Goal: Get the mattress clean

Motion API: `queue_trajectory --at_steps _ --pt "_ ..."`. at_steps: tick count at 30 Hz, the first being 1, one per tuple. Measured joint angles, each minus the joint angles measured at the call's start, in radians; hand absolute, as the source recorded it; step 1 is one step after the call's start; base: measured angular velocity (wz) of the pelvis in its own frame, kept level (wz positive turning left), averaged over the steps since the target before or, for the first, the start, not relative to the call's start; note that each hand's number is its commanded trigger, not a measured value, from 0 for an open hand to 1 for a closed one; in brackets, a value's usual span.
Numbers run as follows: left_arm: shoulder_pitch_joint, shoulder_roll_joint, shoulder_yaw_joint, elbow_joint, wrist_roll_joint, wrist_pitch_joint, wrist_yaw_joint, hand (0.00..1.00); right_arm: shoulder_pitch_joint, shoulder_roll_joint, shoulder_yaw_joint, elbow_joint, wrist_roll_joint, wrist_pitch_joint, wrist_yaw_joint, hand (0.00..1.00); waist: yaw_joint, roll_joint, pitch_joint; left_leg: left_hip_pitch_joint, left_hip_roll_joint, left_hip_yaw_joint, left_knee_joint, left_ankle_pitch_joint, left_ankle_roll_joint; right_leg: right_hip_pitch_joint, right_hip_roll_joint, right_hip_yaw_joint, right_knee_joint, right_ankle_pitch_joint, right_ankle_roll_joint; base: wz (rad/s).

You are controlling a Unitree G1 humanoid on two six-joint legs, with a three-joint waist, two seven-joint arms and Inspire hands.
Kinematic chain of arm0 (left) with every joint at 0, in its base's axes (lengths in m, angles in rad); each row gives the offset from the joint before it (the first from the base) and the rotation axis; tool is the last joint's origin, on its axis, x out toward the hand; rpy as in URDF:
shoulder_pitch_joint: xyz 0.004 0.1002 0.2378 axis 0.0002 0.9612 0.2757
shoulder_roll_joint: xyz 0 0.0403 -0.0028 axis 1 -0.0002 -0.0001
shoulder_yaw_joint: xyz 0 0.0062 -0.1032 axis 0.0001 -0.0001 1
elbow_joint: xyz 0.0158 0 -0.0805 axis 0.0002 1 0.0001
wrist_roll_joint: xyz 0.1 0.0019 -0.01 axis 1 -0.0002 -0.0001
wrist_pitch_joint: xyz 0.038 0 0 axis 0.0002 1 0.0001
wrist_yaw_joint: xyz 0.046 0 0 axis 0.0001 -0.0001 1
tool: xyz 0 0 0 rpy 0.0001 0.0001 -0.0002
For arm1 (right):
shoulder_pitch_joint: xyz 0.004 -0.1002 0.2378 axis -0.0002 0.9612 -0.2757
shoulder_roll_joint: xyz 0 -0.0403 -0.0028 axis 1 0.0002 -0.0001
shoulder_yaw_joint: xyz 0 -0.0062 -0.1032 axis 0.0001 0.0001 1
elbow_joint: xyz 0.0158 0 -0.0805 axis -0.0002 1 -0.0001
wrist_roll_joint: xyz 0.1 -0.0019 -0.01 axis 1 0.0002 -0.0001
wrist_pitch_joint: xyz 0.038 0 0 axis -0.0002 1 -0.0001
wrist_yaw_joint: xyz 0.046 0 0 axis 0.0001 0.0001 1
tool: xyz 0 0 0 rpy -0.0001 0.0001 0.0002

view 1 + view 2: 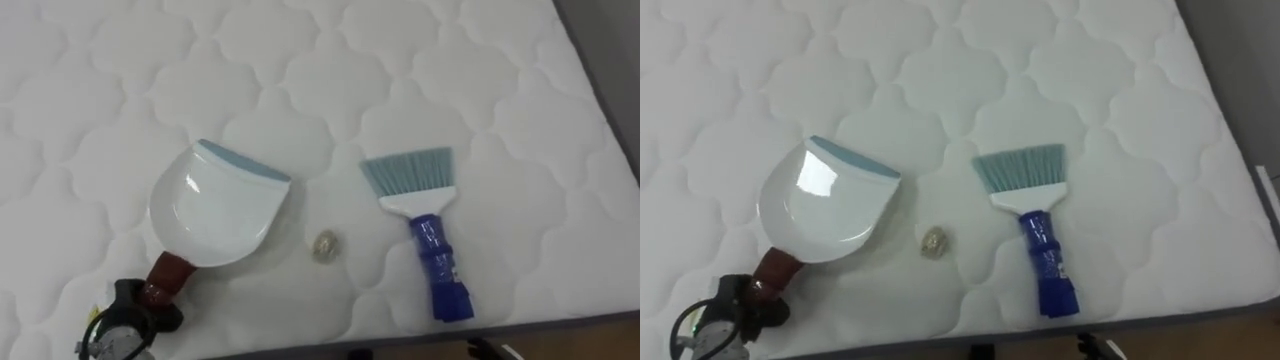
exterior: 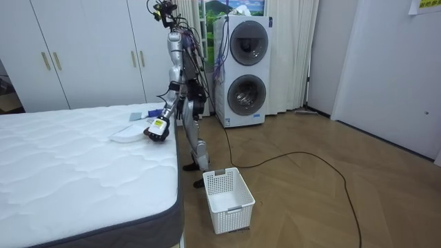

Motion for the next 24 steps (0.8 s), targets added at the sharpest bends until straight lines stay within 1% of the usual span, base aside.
queue_trajectory --at_steps 2,4,5,6,7,8,10,11,13,14,15,18,20,22,24 --pt "-0.011 0.012 0.001 -0.002 0.032 -0.002 0.016 1.00 0.000 -0.003 -0.003 -0.006 0.012 -0.003 0.000 0.00 -0.001 0.004 -0.0007 -0.004 -0.001 0.000 0.000 0.001 0.002 -0.006 -0.002 -0.002 0.007 -0.001 0.000 0.00" --pt "-0.014 0.027 0.001 -0.006 0.071 -0.012 0.040 1.00 0.004 -0.003 -0.027 -0.010 0.026 -0.007 0.001 0.00 -0.002 0.006 -0.0017 -0.002 -0.002 0.000 0.004 0.001 0.002 -0.009 -0.005 -0.003 0.017 -0.004 -0.002 0.00" --pt "-0.014 0.036 -0.003 -0.015 0.097 -0.013 0.056 1.00 0.009 -0.006 -0.041 -0.009 0.050 -0.016 0.001 0.00 -0.008 0.009 -0.0041 -0.003 -0.003 0.000 0.007 0.001 0.003 -0.009 -0.005 -0.003 0.018 -0.005 -0.001 0.00" --pt "-0.013 0.042 -0.011 -0.025 0.103 -0.013 0.069 1.00 0.010 -0.011 -0.046 -0.007 0.082 -0.017 0.001 0.00 -0.011 0.014 -0.0065 -0.003 -0.003 0.000 0.007 0.001 0.003 -0.009 -0.006 -0.003 0.019 -0.005 -0.001 0.00" --pt "-0.013 0.042 -0.015 -0.027 0.105 -0.014 0.078 1.00 0.011 -0.013 -0.048 -0.007 0.094 -0.017 0.001 0.00 -0.012 0.017 -0.0079 -0.002 -0.003 0.000 0.007 0.000 0.004 -0.009 -0.006 -0.003 0.020 -0.005 -0.001 0.00" --pt "-0.013 0.043 -0.020 -0.029 0.117 -0.015 0.093 1.00 0.014 -0.014 -0.068 -0.007 0.117 -0.017 0.001 0.00 -0.018 0.022 -0.0100 0.000 -0.003 0.000 0.007 0.000 0.004 -0.008 -0.007 -0.002 0.023 -0.005 -0.001 0.00" --pt "-0.013 0.044 -0.019 -0.036 0.151 -0.015 0.105 1.00 0.010 -0.014 -0.107 -0.009 0.167 -0.021 0.001 0.00 -0.027 0.029 -0.0096 0.003 -0.005 0.000 0.007 0.001 0.006 -0.008 -0.008 0.001 0.031 -0.007 -0.001 0.00" --pt "-0.011 0.047 -0.019 -0.055 0.178 -0.017 0.107 1.00 0.012 -0.015 -0.140 -0.010 0.206 -0.028 0.001 0.00 -0.028 0.033 -0.0094 0.001 -0.006 0.001 0.007 0.001 0.007 -0.013 -0.008 0.006 0.035 -0.008 0.000 -0.05" --pt "0.007 0.058 -0.019 -0.104 0.213 -0.029 0.108 1.00 0.015 -0.018 -0.188 -0.013 0.272 -0.037 -0.003 0.00 -0.024 0.041 -0.0089 -0.002 -0.006 0.005 0.006 0.000 0.009 -0.021 -0.005 0.019 0.038 -0.008 0.000 -0.11" --pt "0.033 0.067 -0.017 -0.146 0.226 -0.037 0.109 1.00 0.016 -0.020 -0.217 -0.015 0.312 -0.038 -0.010 0.00 -0.025 0.045 -0.0104 0.001 -0.006 0.012 0.005 -0.001 0.009 -0.023 -0.004 0.025 0.041 -0.008 0.000 -0.12" --pt "0.052 0.070 -0.012 -0.174 0.252 -0.048 0.117 1.00 0.019 -0.021 -0.252 -0.014 0.342 -0.039 -0.013 0.00 -0.028 0.050 -0.0140 0.002 -0.006 0.014 0.005 -0.002 0.011 -0.023 -0.004 0.026 0.045 -0.008 0.000 -0.11" --pt "0.086 0.078 -0.010 -0.191 0.301 -0.068 0.129 1.00 0.013 -0.026 -0.312 -0.020 0.411 -0.038 -0.018 0.00 -0.027 0.056 -0.0168 0.011 -0.010 0.027 -0.001 -0.002 0.012 -0.037 -0.008 0.039 0.072 -0.017 -0.002 -0.14" --pt "0.113 0.083 -0.012 -0.191 0.323 -0.069 0.129 1.00 0.017 -0.041 -0.322 -0.039 0.436 -0.039 -0.020 0.00 -0.033 0.062 -0.0198 0.013 -0.012 0.029 -0.006 -0.002 0.012 -0.037 -0.008 0.044 0.073 -0.017 -0.001 -0.11" --pt "0.142 0.094 -0.013 -0.191 0.332 -0.069 0.129 1.00 0.017 -0.055 -0.350 -0.050 0.469 -0.039 -0.024 0.00 -0.035 0.062 -0.0198 0.018 -0.013 0.031 -0.009 -0.002 0.012 -0.038 -0.004 0.051 0.074 -0.018 0.000 -0.02" --pt "0.164 0.105 -0.013 -0.191 0.329 -0.070 0.129 1.00 0.013 -0.060 -0.365 -0.070 0.491 -0.046 -0.040 0.00 -0.034 0.061 -0.0199 0.016 -0.014 0.035 -0.009 -0.003 0.013 -0.045 -0.002 0.055 0.078 -0.018 0.000 -0.06"
